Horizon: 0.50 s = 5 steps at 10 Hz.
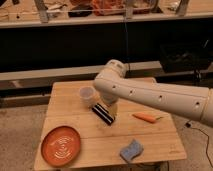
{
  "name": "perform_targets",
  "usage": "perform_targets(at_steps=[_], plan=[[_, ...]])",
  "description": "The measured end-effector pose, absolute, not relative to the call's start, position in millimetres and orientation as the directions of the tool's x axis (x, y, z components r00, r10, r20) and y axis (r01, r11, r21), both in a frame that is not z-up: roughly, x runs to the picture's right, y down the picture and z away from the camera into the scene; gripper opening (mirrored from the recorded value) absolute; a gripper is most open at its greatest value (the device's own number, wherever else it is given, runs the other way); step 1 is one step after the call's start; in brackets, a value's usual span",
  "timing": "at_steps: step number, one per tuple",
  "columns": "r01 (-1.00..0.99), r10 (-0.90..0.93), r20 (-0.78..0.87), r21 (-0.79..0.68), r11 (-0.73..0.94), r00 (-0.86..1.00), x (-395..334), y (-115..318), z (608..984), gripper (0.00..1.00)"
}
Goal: Move the arm in a circular motion
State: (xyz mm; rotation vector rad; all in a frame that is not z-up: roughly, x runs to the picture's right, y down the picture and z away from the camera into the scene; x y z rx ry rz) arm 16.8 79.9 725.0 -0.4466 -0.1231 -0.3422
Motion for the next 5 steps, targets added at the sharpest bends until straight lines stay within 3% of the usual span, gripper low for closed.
perform_targets(at_steps=[5], plan=[[0.317, -0.253, 0.204, -0.410, 0.855, 0.946, 23, 68, 742, 0.80]])
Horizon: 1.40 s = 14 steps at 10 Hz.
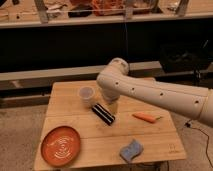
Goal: Move the arm in a circular motion
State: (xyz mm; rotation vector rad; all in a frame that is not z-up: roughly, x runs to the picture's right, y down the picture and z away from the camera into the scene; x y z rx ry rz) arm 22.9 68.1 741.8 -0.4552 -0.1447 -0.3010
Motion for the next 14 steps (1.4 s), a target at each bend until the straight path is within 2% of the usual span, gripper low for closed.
perform_targets(at_steps=[4, 14], plan=[[0.284, -0.210, 0.214, -0.421, 0.861, 0.954, 25, 58, 756, 0.80], [0.089, -0.010, 0.168, -0.471, 0.877, 0.986, 162, 56, 766, 0.80]])
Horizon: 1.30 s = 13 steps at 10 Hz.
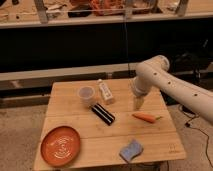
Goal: Move the arm in a circular motion
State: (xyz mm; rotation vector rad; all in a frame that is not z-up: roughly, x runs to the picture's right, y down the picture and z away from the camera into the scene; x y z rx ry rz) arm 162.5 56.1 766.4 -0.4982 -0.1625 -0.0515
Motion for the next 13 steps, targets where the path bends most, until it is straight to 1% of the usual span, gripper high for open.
perform_targets(at_steps=[4, 7, 10, 13], plan=[[0.048, 0.023, 0.139, -0.487, 0.872, 0.990, 197, 71, 758, 0.80], [0.049, 0.030, 0.146, -0.507, 0.861, 0.989, 188, 89, 746, 0.80], [0.036, 0.043, 0.138, -0.526, 0.850, 0.989, 205, 114, 732, 0.80], [0.053, 0.034, 0.149, -0.547, 0.835, 0.988, 193, 135, 720, 0.80]])
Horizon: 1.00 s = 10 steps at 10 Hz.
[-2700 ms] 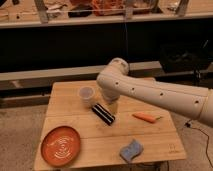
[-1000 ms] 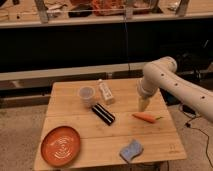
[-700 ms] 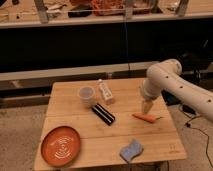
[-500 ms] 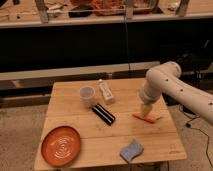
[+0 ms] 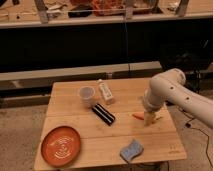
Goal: Move the arm in a circular motion
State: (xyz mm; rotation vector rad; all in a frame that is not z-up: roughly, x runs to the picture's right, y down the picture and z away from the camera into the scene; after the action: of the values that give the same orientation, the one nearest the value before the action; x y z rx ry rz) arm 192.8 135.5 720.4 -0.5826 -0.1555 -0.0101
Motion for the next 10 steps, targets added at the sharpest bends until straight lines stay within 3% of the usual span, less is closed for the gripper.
perform_targets(at_steps=[10], plan=[[0.205, -0.093, 0.224, -0.549, 0.810, 0.970, 113, 130, 703, 0.80]])
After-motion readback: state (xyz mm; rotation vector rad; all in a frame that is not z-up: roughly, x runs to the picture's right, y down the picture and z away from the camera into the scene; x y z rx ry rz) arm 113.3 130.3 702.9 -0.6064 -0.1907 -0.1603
